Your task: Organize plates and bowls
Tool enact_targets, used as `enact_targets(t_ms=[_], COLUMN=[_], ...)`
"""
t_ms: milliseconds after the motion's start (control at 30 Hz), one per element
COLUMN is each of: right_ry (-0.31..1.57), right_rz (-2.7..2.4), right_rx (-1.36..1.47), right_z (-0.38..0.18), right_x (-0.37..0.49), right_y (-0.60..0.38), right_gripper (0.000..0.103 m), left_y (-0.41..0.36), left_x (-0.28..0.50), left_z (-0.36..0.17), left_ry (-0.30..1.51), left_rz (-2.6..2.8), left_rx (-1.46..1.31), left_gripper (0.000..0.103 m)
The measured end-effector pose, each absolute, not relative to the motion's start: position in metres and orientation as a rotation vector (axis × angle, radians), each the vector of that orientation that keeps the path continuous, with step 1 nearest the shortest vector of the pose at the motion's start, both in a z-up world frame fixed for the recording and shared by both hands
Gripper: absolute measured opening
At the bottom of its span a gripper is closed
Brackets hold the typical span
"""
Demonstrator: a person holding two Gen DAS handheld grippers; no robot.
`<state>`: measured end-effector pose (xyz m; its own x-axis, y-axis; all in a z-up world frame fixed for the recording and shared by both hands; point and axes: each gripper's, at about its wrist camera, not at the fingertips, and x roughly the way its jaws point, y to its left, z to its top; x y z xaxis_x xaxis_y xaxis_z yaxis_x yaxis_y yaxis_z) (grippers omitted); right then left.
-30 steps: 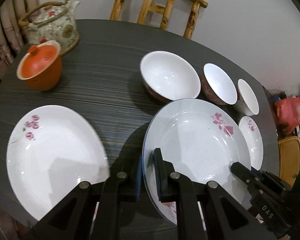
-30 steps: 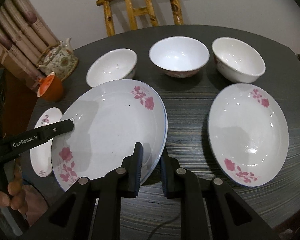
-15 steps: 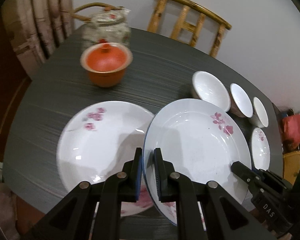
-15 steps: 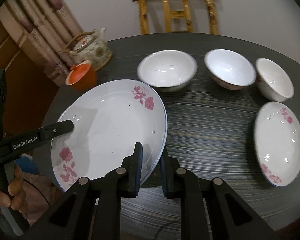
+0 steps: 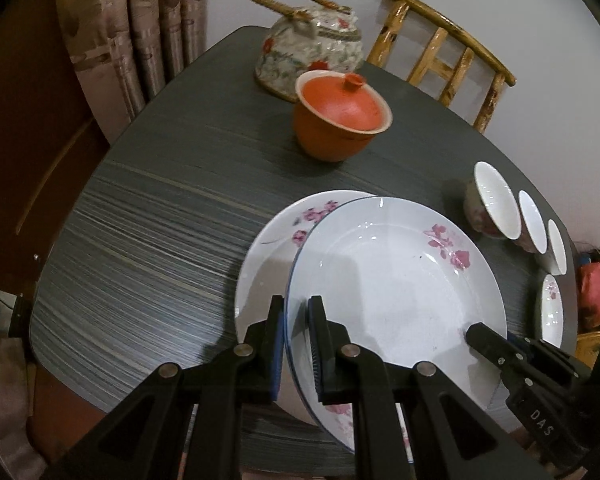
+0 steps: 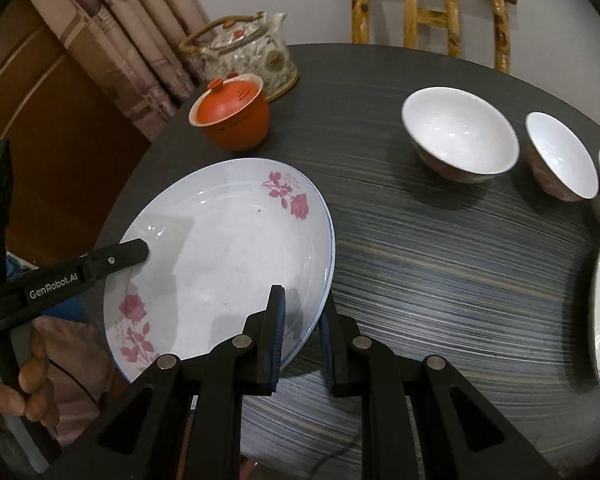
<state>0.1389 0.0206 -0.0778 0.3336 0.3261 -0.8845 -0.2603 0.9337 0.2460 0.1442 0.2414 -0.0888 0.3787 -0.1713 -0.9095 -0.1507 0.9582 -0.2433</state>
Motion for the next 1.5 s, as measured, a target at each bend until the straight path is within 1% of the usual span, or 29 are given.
enact_targets(t_ms=[500, 767, 1000, 1167, 1300, 1367, 1500], right_ry=[1.204, 1.211, 1.211, 1.216, 1.232, 1.255, 1.220], right_rz=[0.383, 0.389, 0.392, 0.385, 0.385, 0.381, 0.397], right_rx=[0.031, 0.037, 0.005, -0.012, -0.027, -0.021, -0.039], right_z=[-0.096, -0.100, -0.099, -0.099, -0.099, -0.104, -0.099], right_x=[0.145, 0.150, 0.149, 0.149, 0.149, 0.149, 0.146], right_y=[0.038, 0.039, 0.043, 0.043, 0.044, 0.042, 0.043], right_gripper=[0.016, 0.016, 0.021, 0.022, 0.029, 0.029, 0.031], left_y=[0.252, 0.250, 0.248, 0.244, 0.238, 0.234, 0.235], left_x=[0.151, 0.155, 0.161, 0.164, 0.166, 0.165, 0.166], left_z=[-0.112, -0.114, -0.115, -0.118, -0.117, -0.114, -0.112], left_ry=[1.227, 1.240, 1.270, 1.295, 1.299, 1.284, 1.280], left_rz=[-0.011, -0.009, -0.008, 0.011, 0.029, 0.041, 0.054], left_rx=[-0.295, -0.299, -0.281, -0.267, -0.222, -0.192, -0.188], left_gripper=[0.012, 0.013, 0.014, 0.016, 0.016, 0.016, 0.016])
